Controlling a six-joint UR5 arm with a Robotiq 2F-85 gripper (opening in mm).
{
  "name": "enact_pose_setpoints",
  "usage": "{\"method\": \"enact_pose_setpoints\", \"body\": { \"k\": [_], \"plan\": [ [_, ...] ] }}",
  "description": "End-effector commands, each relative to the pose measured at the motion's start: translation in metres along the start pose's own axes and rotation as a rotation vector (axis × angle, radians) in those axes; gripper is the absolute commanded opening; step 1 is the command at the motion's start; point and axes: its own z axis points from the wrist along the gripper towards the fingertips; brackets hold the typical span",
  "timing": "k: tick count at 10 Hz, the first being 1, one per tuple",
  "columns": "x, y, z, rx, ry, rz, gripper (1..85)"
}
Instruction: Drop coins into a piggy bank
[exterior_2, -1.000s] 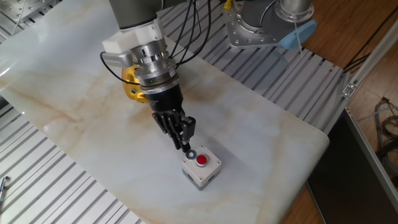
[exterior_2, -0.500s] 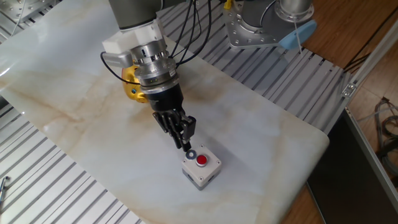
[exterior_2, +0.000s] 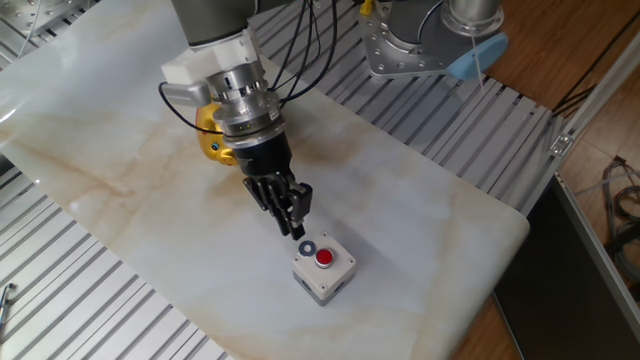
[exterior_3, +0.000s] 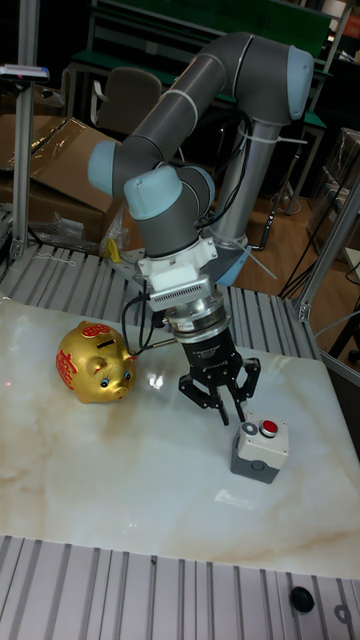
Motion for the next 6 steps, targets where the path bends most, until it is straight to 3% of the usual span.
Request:
{"method": "enact_pose_setpoints", "body": {
  "k": [1,6],
  "plan": [
    [-0.0006,0.0,-0.0049,-0.02,-0.004,0.004,28.3],
    [-0.004,0.0094,-0.0038,-0.046,-0.018,0.017,28.3]
  ]
}}
